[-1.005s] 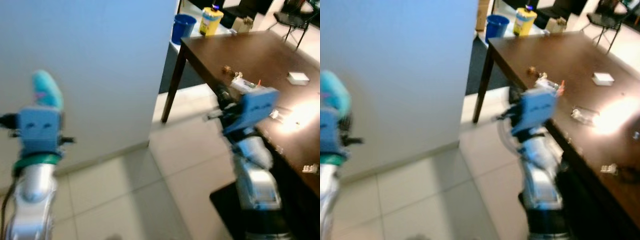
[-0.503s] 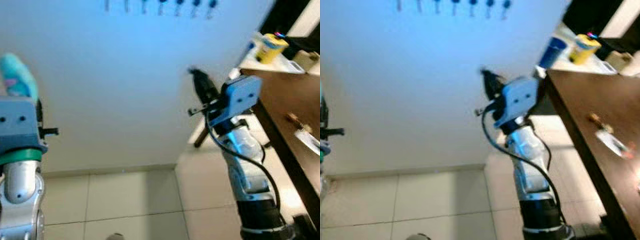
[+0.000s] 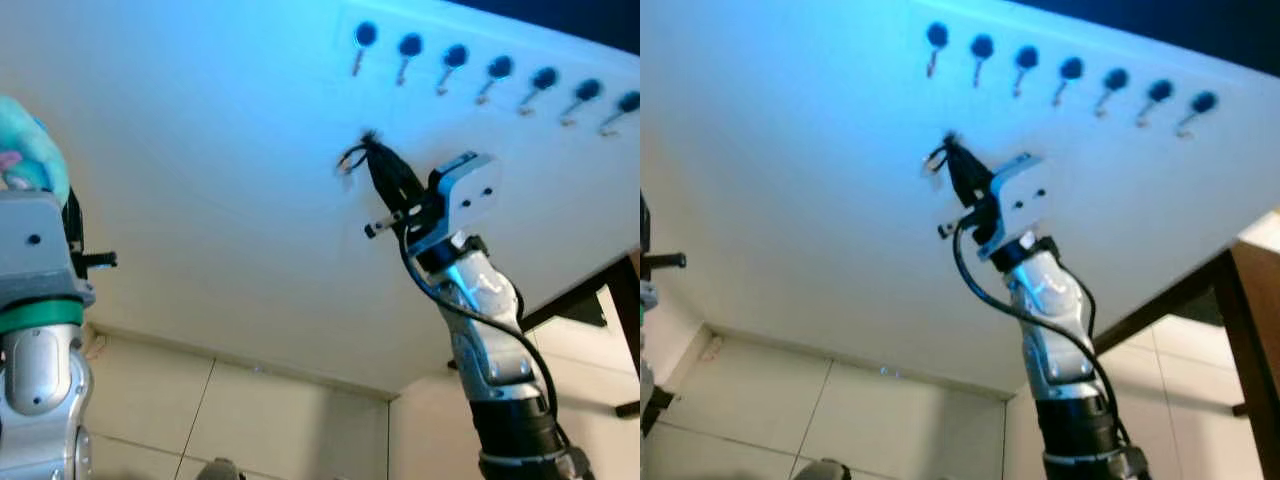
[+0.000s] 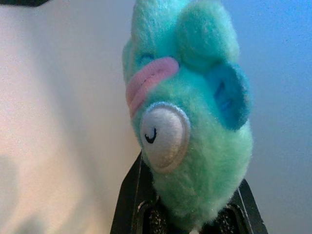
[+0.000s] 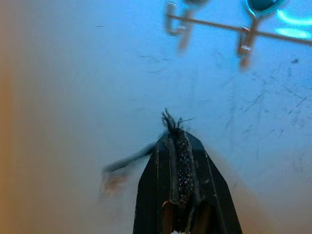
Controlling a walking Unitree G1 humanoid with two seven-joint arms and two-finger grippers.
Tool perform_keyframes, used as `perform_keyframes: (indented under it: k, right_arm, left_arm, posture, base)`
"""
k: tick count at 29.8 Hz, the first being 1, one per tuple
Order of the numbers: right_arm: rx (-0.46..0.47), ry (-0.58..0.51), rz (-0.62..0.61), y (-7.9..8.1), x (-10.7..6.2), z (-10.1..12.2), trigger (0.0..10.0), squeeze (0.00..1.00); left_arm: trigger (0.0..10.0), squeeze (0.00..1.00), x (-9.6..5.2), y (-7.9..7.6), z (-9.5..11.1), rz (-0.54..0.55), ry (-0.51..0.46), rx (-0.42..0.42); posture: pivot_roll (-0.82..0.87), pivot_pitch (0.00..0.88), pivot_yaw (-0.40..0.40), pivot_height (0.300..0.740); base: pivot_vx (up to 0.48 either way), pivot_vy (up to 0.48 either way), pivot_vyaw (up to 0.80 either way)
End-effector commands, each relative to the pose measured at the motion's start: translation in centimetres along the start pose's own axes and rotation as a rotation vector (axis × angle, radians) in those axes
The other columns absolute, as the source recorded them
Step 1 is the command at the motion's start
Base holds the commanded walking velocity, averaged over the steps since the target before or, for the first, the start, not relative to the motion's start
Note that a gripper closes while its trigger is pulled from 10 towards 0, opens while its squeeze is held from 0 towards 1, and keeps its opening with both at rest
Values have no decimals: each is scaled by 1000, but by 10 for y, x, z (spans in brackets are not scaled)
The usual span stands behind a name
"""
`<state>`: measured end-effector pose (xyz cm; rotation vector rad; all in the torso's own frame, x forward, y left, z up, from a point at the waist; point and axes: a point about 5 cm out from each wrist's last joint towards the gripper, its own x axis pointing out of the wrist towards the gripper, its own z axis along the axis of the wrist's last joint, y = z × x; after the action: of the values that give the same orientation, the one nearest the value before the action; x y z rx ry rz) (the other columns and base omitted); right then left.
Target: Hang keys on a hook
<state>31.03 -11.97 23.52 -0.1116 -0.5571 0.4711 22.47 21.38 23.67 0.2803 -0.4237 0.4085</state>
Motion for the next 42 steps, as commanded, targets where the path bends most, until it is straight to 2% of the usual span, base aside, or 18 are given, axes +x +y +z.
perform_keyframes:
  k: [1,18,25,27,33,36,38,42]
  right_arm:
    - [0,4,-15,-5,-4,0,10000,0]
    - [17,-34,-31,-3,-5,6,10000,0]
    - [14,-44,-65,-7,-6,9,10000,0]
    - [22,-58,-54,-5,-6,12,10000,0]
    - [18,-188,51,7,4,47,10000,0]
    - [16,-202,69,8,5,51,10000,0]
    - [21,-219,118,11,2,58,10000,0]
    - [15,-217,152,14,-1,60,10000,0]
  left_arm:
    - [10000,0,-2,-2,5,-11,-18,-7]
    - [10000,0,6,-11,14,-65,-52,-28]
    - [10000,0,11,-24,21,-148,-84,-56]
    - [10000,0,13,-30,25,-187,-95,-81]
    - [10000,0,22,-52,39,-385,-92,-270]
    - [10000,0,24,-55,43,-427,-102,-296]
    - [10000,0,29,-61,49,-528,-118,-366]
    - [10000,0,33,-65,55,-595,-132,-413]
  posture:
    - [219,29,-51,740]
    - [204,29,-17,740]
    - [196,34,-12,740]
    - [193,34,-9,740]
    - [162,19,20,740]
    - [156,16,27,740]
    - [131,7,53,740]
    - [113,0,75,740]
  base:
    - [0,0,0]
    - [0,0,0]
    - [0,0,0]
    - [0,0,0]
    - [0,0,0]
    - [0,0,0]
    - [0,0,0]
    - [0,0,0]
